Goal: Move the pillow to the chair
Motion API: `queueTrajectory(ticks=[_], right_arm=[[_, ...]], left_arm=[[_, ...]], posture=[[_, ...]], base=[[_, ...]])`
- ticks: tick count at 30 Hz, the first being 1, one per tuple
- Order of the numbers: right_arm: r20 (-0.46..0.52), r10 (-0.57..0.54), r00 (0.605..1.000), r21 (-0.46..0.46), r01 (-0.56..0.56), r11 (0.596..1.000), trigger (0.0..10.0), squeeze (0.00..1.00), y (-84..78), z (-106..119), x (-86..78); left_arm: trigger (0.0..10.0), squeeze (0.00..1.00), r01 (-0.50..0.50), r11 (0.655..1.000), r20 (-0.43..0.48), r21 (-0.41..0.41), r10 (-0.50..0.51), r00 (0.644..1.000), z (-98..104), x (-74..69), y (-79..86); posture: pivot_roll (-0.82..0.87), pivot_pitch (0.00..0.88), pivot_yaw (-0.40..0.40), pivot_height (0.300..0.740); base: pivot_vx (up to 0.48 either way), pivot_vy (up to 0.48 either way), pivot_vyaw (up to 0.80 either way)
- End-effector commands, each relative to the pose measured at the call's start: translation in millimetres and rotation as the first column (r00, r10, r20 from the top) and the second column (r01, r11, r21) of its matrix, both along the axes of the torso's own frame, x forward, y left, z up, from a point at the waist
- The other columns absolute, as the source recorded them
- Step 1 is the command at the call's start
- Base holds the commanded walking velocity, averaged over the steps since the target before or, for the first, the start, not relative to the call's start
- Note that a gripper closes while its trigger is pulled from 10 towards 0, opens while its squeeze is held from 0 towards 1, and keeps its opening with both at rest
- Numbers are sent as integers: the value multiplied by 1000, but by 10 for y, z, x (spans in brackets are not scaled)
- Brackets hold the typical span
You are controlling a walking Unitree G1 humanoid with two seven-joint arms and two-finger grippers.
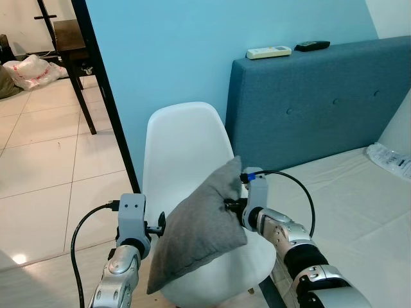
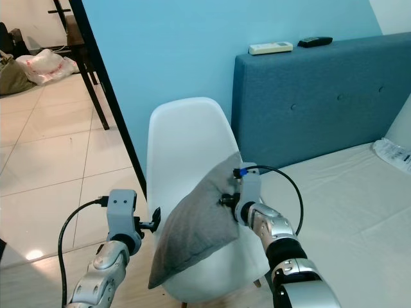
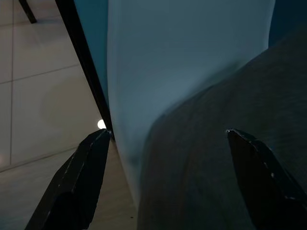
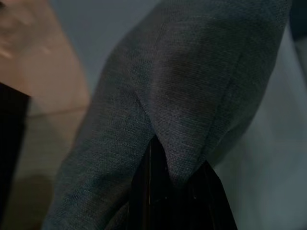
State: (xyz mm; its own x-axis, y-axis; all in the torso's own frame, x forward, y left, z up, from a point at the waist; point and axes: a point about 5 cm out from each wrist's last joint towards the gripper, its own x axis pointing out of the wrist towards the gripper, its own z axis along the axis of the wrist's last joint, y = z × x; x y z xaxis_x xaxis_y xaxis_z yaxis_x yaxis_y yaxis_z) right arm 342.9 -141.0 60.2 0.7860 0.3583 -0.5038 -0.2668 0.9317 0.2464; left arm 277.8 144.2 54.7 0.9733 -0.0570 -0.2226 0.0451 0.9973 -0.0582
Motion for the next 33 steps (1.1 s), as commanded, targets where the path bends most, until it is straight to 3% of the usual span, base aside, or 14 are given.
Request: queueTrajectory(ticks=[1,19,26,29,33], right_arm=[[-50,6,999,-21,-7,1000,10000,0,40,-110,-61],[-18,9,1000,19,-8,1000,10000,0,112,-100,-38],[-44,-24,999,-81,20,997,10000,0,49,-157,-44],[-5,-78,997,-143,77,987,10000,0,-25,-123,4],[38,-144,989,-149,148,978,10000,0,-75,-58,64]], left_arm=[[10000,0,-4,1000,-22,7,4,1000,-38,-31,20],[10000,0,-1,1000,-28,-6,1,1000,-39,-18,-17],[10000,0,4,1000,-26,-8,-4,1000,-31,-9,-31],[10000,0,6,1000,-25,-10,-7,1000,-28,-15,-38],[10000,0,8,1000,-25,-11,-8,1000,-24,-33,-41]], posture=[[-13,82,15,650],[-17,73,15,550],[-18,70,14,550],[-13,76,17,550],[-15,88,20,550]], base=[[0,0,0],[0,0,0],[0,0,0],[0,0,0],[0,0,0]])
